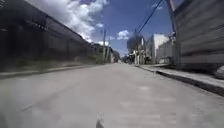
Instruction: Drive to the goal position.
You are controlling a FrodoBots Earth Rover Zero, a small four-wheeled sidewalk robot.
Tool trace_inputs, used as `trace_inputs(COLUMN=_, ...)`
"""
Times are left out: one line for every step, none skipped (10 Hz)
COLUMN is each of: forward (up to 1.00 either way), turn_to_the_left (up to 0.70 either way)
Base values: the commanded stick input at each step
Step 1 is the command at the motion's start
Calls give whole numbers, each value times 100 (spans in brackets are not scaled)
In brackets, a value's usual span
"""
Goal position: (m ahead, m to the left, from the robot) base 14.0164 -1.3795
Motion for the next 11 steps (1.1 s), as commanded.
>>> trace_inputs(forward=100, turn_to_the_left=-24)
trace_inputs(forward=100, turn_to_the_left=-6)
trace_inputs(forward=100, turn_to_the_left=-2)
trace_inputs(forward=100, turn_to_the_left=-2)
trace_inputs(forward=100, turn_to_the_left=-1)
trace_inputs(forward=100, turn_to_the_left=0)
trace_inputs(forward=100, turn_to_the_left=0)
trace_inputs(forward=100, turn_to_the_left=0)
trace_inputs(forward=100, turn_to_the_left=0)
trace_inputs(forward=100, turn_to_the_left=0)
trace_inputs(forward=100, turn_to_the_left=0)
